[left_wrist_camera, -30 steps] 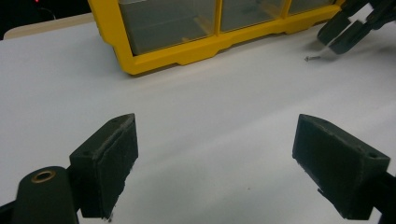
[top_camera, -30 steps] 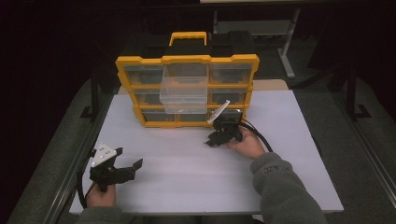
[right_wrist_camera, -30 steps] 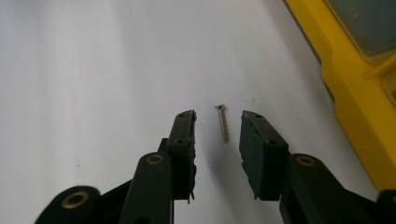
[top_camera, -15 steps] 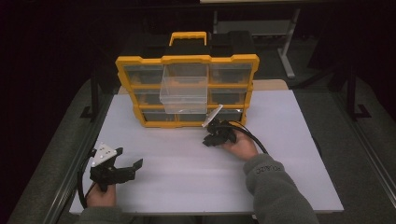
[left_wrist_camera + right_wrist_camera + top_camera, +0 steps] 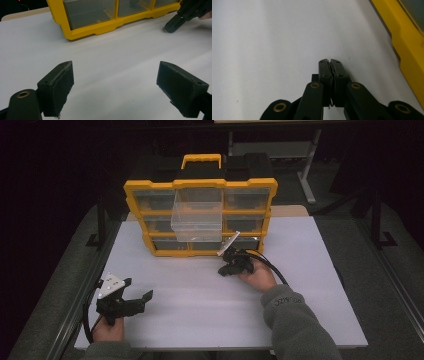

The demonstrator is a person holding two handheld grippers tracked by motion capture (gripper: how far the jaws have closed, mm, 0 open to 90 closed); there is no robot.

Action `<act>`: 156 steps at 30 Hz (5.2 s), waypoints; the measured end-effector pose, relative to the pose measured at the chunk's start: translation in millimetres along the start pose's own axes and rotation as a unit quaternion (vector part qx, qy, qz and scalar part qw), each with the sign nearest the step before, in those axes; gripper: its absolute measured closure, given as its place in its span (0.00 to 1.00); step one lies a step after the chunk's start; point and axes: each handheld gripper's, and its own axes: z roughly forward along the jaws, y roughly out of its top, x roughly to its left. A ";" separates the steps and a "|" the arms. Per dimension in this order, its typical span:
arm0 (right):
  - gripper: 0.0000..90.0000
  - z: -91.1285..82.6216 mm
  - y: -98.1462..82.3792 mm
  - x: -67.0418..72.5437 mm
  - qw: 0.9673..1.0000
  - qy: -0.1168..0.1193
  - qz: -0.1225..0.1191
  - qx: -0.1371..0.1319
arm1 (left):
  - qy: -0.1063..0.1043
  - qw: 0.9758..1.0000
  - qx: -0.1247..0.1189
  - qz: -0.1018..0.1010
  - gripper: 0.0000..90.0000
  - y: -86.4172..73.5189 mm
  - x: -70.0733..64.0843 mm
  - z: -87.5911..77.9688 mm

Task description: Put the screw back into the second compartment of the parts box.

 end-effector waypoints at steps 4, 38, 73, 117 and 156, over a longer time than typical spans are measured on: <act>0.97 -8.8 -4.8 -2.5 1.000 0.007 0.004 -0.011 | 0.000 1.000 0.000 0.003 0.15 0.2 -0.3 0.0; 0.96 -150.3 -4.9 5.1 0.997 0.013 -0.038 -0.069 | 0.001 1.000 -0.001 0.000 0.15 -0.5 -1.7 -0.2; 0.96 -273.8 82.5 30.2 0.991 0.001 -0.096 -0.090 | 0.000 1.000 0.007 -0.006 0.15 0.4 -1.3 0.7; 0.88 -196.9 168.4 41.8 0.992 0.015 -0.119 -0.035 | -0.001 1.000 -0.003 -0.011 0.15 -1.1 1.0 -2.3; 0.61 -266.3 19.5 19.1 0.988 -0.034 -0.015 -0.152 | -0.001 1.000 -0.001 0.001 0.15 -1.8 -3.2 -2.1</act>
